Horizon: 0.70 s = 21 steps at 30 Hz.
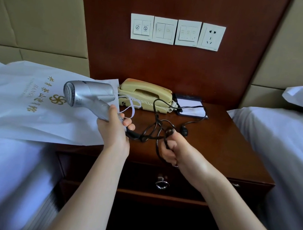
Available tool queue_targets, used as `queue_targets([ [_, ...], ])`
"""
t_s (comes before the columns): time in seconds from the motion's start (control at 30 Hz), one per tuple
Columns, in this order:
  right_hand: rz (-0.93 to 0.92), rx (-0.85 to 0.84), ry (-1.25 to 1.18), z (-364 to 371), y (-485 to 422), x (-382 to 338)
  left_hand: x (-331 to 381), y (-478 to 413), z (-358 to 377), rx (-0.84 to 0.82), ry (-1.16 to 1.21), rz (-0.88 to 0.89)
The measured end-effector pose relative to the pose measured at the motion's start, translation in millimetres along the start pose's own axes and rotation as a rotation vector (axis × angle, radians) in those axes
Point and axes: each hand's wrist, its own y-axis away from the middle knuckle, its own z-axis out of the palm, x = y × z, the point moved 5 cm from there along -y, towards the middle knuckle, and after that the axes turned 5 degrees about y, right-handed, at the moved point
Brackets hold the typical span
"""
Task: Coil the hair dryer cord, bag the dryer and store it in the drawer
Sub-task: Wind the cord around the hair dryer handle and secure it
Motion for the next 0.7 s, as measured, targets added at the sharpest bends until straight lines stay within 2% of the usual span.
queue_targets([
  [0.07, 0.0, 0.022, 0.022, -9, 8, 0, 6, -5, -3, 0.005, -0.02, 0.022],
  [0.17, -0.036, 0.18, 0.112, -26, 19, -4, 13, -13, -9, 0.018, -0.063, 0.027],
  [0.27, -0.173, 0.287, 0.347, -29, 21, -10, 13, -14, -14, -0.009, -0.218, 0.015],
  [0.37, -0.213, 0.306, 0.571, -29, 21, -11, 14, -13, -14, -0.071, -0.31, 0.042],
  [0.57, -0.241, 0.51, 0.736, -41, 20, -20, 16, -4, -13, -0.164, -0.391, 0.052],
  [0.7, -0.284, 0.582, 0.839, -49, 23, -31, 29, -6, -8, -0.225, -0.424, 0.047],
])
